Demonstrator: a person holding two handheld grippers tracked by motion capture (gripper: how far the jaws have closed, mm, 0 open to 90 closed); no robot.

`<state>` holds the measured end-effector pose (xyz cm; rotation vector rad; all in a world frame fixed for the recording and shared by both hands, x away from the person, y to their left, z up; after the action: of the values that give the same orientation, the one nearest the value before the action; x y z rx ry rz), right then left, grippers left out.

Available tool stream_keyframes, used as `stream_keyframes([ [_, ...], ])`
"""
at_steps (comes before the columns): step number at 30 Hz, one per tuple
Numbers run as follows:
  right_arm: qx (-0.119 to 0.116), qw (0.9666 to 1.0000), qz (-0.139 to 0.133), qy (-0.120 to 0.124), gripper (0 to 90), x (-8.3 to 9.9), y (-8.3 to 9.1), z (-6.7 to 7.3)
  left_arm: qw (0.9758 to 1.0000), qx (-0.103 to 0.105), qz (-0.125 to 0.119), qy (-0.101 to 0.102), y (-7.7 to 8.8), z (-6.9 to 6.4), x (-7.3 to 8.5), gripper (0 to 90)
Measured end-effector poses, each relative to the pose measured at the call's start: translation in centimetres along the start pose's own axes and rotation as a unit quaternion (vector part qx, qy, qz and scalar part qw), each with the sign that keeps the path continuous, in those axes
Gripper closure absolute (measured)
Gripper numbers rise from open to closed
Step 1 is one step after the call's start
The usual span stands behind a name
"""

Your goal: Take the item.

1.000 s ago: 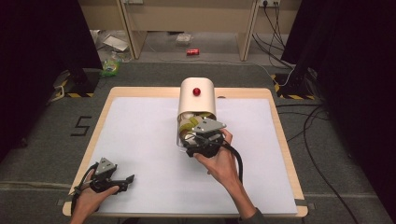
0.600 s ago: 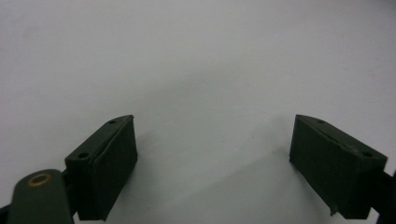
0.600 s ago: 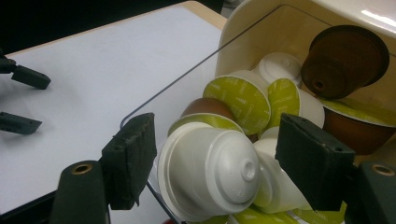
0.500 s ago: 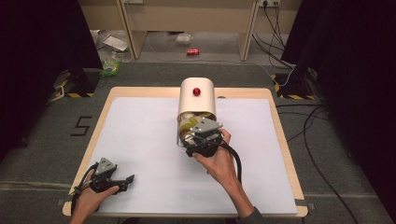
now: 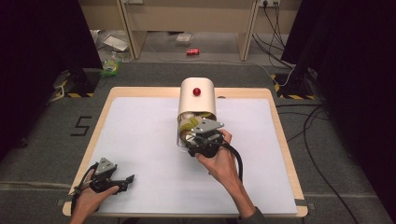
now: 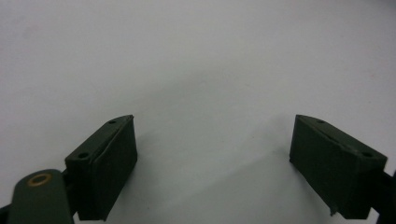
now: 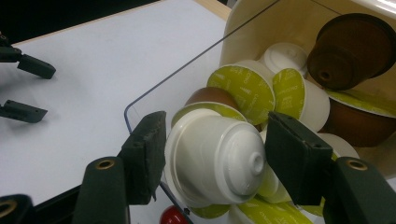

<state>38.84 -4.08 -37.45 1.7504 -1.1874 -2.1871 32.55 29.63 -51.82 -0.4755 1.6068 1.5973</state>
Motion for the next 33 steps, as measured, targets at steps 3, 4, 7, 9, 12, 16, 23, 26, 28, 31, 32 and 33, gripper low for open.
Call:
stream_keyframes([
  [3, 0.001, 1.0, 0.0, -0.003, 40.1, 0.01, 0.16, 0.01, 1.0, 0.0, 0.0, 0.0, 0.0, -0.01, 0.0, 14.2],
  [4, 0.001, 1.0, 0.001, 0.0, 40.1, 0.01, 0.24, -0.05, 1.0, 0.0, 0.0, 0.0, 0.0, -0.02, 0.0, 14.2],
  [7, -0.003, 1.0, -0.001, -0.009, 39.9, 0.07, 0.31, -0.16, 1.0, 0.0, 0.0, 0.0, 0.0, -0.01, 0.0, 14.2],
  [9, -0.004, 0.9999, -0.002, -0.012, 39.3, 0.11, 0.21, -0.17, 1.0, -0.001, 0.0, 0.0, 0.0, -0.01, 0.0, 14.2],
  [12, -0.002, 0.9999, -0.003, -0.011, 39.6, 0.14, -0.04, -0.16, 1.0, -0.001, 0.0, 0.0, 0.0, -0.03, 0.0, 14.2],
  [16, -0.006, 0.9999, -0.006, -0.014, 40.2, 0.21, -0.15, -0.22, 1.0, -0.001, 0.0, 0.0, 0.0, -0.03, 0.0, 14.2],
  [23, -0.001, 0.9997, -0.017, -0.016, 40.5, 0.12, 0.18, -0.2, 1.0, 0.0, 0.0, 0.0, 0.0, 0.0, 0.0, 14.2],
  [26, -0.001, 0.9994, -0.026, -0.022, 40.5, 0.0, 0.62, -0.32, 1.0, 0.0, 0.0, 0.0, 0.0, -0.02, 0.0, 14.2],
  [28, -0.004, 0.9993, -0.029, -0.024, 40.5, 0.01, 0.79, -0.43, 1.0, 0.0, 0.0, 0.0, 0.0, -0.01, 0.0, 14.3],
  [31, -0.007, 0.9992, -0.026, -0.028, 40.5, 0.09, 0.71, -0.51, 1.0, 0.0, 0.0, 0.0, 0.0, -0.02, 0.0, 14.2],
  [32, -0.008, 0.9993, -0.022, -0.03, 40.4, 0.14, 0.59, -0.46, 1.0, 0.0, 0.0, 0.0, 0.0, -0.02, 0.0, 14.2],
  [33, -0.009, 0.9994, -0.016, -0.03, 40.4, 0.18, 0.43, -0.42, 1.0, 0.0, 0.0, 0.0, 0.0, -0.01, 0.0, 14.2],
])
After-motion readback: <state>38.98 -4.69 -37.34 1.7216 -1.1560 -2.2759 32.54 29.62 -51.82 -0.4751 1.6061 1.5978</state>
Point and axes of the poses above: each handheld gripper's, and its own axes: y roughly backward along the jaws, x roughly out of its underside, z roughly to its left, the point moved 2 cm from there along -y, roughly forward along the jaws, and after that the axes turned 15 degrees about -x, right-handed, at the moved point
